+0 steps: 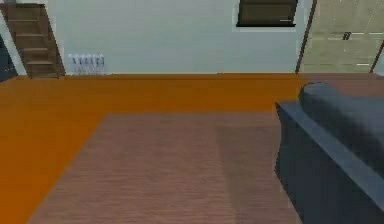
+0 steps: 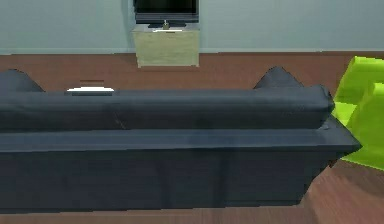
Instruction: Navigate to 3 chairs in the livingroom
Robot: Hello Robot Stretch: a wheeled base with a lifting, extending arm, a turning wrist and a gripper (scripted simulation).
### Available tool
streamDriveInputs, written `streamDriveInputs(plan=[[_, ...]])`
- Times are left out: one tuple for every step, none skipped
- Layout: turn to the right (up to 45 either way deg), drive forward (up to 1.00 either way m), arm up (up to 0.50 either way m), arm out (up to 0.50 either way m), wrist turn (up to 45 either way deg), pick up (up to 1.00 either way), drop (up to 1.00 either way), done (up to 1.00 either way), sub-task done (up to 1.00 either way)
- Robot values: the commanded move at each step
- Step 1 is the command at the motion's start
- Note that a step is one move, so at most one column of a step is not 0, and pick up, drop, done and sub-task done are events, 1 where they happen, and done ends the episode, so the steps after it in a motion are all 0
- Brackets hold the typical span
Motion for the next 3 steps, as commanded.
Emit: streamDriveInputs(plan=[[0.0, 1.0, 0.0, 0.0, 0.0, 0.0, 0.0, 0.0, 0.0], [6.0, 0.0, 0.0, 0.0, 0.0, 0.0, 0.0, 0.0, 0.0], [0.0, 0.85, 0.0, 0.0, 0.0, 0.0, 0.0, 0.0, 0.0]])
